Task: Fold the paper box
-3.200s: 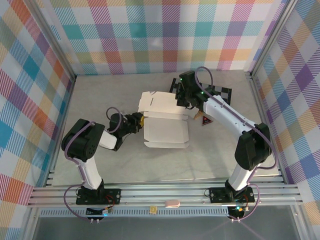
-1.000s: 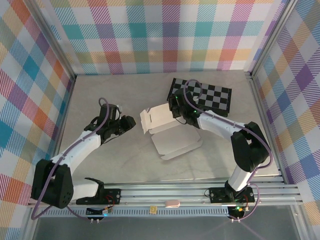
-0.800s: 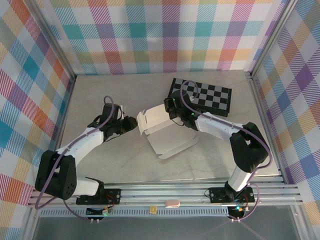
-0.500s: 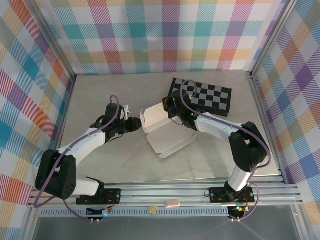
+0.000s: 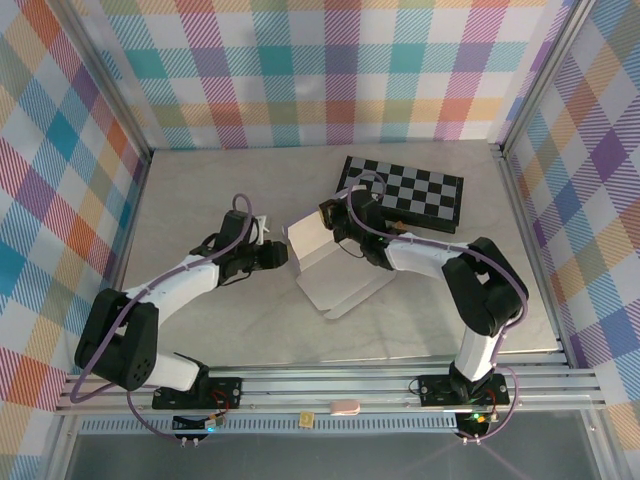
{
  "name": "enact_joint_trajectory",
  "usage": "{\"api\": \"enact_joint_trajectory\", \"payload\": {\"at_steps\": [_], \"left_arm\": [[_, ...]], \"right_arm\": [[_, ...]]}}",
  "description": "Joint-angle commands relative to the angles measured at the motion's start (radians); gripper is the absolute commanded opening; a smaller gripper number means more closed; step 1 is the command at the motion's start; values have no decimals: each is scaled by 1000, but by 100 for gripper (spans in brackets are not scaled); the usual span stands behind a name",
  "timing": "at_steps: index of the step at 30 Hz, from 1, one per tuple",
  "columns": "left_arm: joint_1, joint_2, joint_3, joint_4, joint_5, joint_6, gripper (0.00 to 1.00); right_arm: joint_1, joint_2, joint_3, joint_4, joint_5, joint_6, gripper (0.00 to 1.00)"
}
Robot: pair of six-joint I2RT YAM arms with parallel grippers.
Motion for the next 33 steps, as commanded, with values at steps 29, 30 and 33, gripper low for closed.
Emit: {"api": "enact_joint_trajectory", "payload": {"at_steps": [29, 30, 33], "left_arm": [[-113, -102, -64, 74, -122, -21, 46], [-113, -108, -66, 64, -132, -22, 46], [-115, -118, -76, 43, -148, -21, 46]], "right_arm": [[8, 49, -115, 314, -67, -48, 0], [8, 49, -128, 344, -71, -54, 0], [8, 47, -171, 432, -101, -72, 0]]}}
